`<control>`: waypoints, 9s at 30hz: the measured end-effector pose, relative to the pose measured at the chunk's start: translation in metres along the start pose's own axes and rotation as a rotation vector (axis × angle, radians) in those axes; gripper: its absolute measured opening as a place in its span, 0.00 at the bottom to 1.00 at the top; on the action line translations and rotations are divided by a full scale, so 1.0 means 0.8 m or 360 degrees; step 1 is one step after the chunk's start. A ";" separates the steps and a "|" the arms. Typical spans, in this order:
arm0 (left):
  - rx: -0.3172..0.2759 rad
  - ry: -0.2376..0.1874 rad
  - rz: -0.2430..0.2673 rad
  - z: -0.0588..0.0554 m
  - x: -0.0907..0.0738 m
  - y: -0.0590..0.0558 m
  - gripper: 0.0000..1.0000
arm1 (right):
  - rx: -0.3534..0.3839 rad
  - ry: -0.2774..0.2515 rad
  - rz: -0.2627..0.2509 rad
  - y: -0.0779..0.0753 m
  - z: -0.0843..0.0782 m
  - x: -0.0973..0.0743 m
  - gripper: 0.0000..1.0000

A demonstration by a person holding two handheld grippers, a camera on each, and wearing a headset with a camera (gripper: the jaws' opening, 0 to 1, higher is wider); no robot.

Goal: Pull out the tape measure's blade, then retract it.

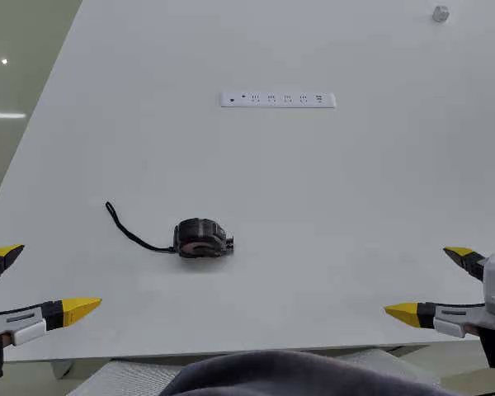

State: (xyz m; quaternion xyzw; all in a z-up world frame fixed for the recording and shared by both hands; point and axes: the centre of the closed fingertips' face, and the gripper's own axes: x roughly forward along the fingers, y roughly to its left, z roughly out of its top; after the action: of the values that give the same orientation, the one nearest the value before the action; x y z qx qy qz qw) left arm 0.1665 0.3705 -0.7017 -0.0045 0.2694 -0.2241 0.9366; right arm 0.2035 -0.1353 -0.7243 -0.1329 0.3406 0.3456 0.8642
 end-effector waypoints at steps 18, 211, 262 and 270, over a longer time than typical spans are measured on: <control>-0.0019 -0.0026 -0.0018 -0.002 0.000 -0.028 1.00 | -0.0020 -0.0049 -0.0033 -0.005 -0.002 -0.011 1.00; 0.1148 0.0822 -0.0954 0.008 0.241 -0.149 0.32 | -0.1140 0.0503 0.0888 0.195 0.110 0.308 0.11; 0.1147 0.0828 -0.0953 0.007 0.243 -0.149 0.33 | -0.1038 0.0625 0.0811 0.149 0.092 0.278 0.11; 0.1150 0.0832 -0.0956 0.007 0.245 -0.149 0.33 | -0.1045 0.0627 0.0803 0.144 0.088 0.276 0.11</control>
State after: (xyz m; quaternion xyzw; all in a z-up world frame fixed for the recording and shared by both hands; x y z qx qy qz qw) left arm 0.2672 0.1799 -0.7800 0.2972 0.3861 -0.5542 0.6749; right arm 0.2760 0.0926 -0.8221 -0.3760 0.3927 0.6030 0.5839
